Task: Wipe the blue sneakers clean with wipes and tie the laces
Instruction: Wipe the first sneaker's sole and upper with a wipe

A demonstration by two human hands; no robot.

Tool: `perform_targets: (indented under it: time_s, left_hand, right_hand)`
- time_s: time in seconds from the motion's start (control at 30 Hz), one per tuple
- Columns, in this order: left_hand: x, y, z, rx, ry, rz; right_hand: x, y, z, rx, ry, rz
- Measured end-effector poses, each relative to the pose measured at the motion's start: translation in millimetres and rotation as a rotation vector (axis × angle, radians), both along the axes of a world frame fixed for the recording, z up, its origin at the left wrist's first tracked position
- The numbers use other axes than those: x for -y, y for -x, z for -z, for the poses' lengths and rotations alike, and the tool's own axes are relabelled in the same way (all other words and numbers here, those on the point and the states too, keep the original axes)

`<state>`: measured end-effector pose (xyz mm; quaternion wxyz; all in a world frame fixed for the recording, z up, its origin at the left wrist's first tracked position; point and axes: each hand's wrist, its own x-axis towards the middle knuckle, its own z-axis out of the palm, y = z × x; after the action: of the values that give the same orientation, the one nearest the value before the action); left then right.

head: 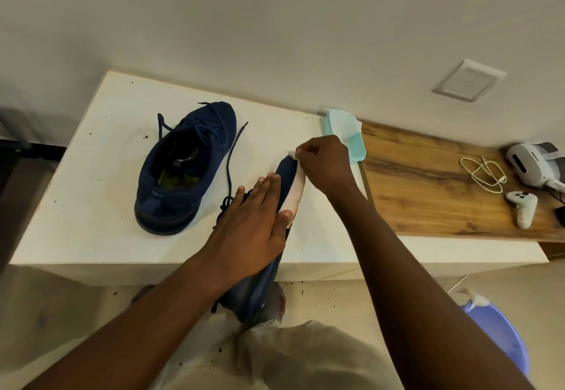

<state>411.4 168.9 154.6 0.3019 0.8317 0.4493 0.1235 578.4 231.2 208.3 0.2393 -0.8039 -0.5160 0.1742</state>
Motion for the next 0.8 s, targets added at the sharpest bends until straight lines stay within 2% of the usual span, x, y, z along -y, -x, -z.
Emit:
perform_targets:
  time_s: [0.17, 0.3, 0.37, 0.43, 0.53, 0.63, 0.8]
  left_hand:
    - [2.3, -2.7, -0.8, 0.002, -0.034, 0.026]
    - [2.6, -4.8, -1.8, 0.003, -0.015, 0.016]
    - [2.7, -4.0, -1.0, -0.001, -0.009, 0.013]
    - [3.1, -4.9, 1.1, -0.014, -0.009, 0.018]
    - [3.8, -6.2, 3.7, -0.016, -0.024, 0.008]
    - [4.8, -5.2, 0.8, -0.006, -0.028, 0.002]
    - [5.4, -6.6, -0.2, -0.004, -0.025, 0.012]
  right_hand:
    - [67.9, 11.3, -3.5, 0.066, -0.07, -0.025]
    - [47.5, 10.1, 3.5, 0.07, -0.147, 0.007]
    - [9.6, 0.7, 5.1, 0.041, -0.092, 0.018]
    - [-26.8, -11.5, 7.6, 0.014, 0.045, 0.016]
    - [-45.1, -18.1, 9.9, 0.023, 0.202, 0.009]
    - [-17.2, -12.1, -3.5, 0.064, 0.13, -0.019]
    - [58.9, 3.9, -13.2, -0.042, 0.014, -0.037]
